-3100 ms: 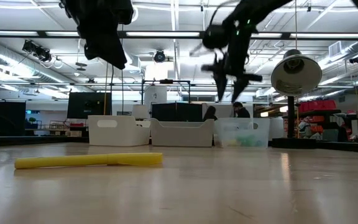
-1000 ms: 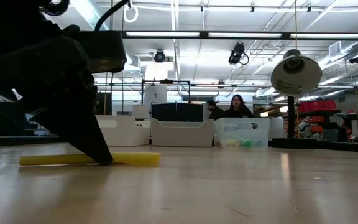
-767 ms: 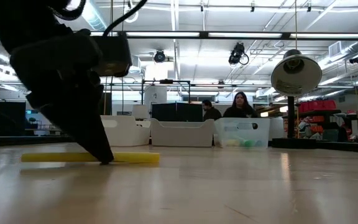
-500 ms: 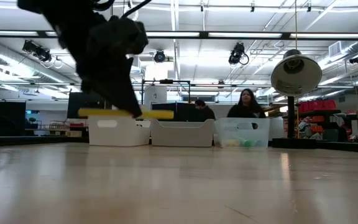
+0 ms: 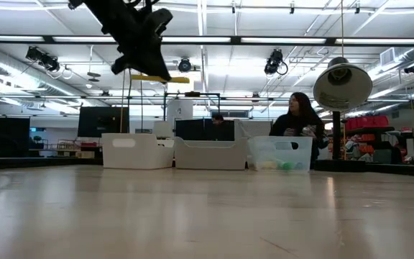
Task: Pick & Place Markers
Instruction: Put the yellow pen into the white bin
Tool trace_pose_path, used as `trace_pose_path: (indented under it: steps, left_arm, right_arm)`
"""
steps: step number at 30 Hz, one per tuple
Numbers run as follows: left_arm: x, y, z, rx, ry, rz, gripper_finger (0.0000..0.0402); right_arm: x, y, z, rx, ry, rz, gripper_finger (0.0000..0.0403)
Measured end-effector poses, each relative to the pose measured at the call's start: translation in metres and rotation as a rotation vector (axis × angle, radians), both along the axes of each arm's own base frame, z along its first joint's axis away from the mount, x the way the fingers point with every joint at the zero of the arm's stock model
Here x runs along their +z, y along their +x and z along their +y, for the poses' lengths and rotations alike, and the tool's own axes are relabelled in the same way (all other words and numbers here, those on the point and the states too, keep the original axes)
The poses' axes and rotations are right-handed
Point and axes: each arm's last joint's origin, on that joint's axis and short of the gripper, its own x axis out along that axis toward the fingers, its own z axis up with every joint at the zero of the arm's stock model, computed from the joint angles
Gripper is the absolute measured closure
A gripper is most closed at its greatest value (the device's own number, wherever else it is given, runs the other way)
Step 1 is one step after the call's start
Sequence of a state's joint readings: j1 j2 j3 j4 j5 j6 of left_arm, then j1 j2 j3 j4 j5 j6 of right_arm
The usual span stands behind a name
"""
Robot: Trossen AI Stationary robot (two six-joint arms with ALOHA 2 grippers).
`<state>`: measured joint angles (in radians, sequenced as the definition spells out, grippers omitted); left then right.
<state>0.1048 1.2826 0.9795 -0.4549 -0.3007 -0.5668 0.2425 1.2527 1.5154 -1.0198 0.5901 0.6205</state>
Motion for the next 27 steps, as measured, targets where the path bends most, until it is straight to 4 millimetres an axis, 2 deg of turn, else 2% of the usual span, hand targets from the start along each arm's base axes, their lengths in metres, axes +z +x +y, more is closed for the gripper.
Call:
trace_pose_path:
  steps: [5,9,11,16,20,27]
  left_arm:
    - [0.034,-0.017,0.046,0.083,0.026,0.154,0.0367]
    - [0.039,-0.028,0.084,0.104,-0.062,0.225,0.0367]
    - [0.029,-0.030,0.103,0.125,-0.120,0.256,0.0367]
    - [-0.009,-0.035,0.141,0.211,-0.262,0.372,0.0367]
    - [-0.037,-0.033,0.162,0.277,-0.325,0.445,0.0364]
    - [-0.069,-0.031,0.186,0.347,-0.342,0.508,0.0363]
  right_arm:
    - [-0.003,0.015,-0.004,-0.034,0.005,-0.027,0.0218]
    - [-0.006,0.026,-0.007,-0.055,0.009,-0.042,0.0218]
    - [-0.009,0.032,-0.008,-0.063,0.007,-0.037,0.0218]
    - [-0.013,0.043,-0.009,-0.075,0.022,-0.056,0.0218]
    - [-0.015,0.047,-0.008,-0.082,0.035,-0.063,0.0218]
    - [-0.015,0.047,-0.008,-0.108,0.075,-0.084,0.0218]
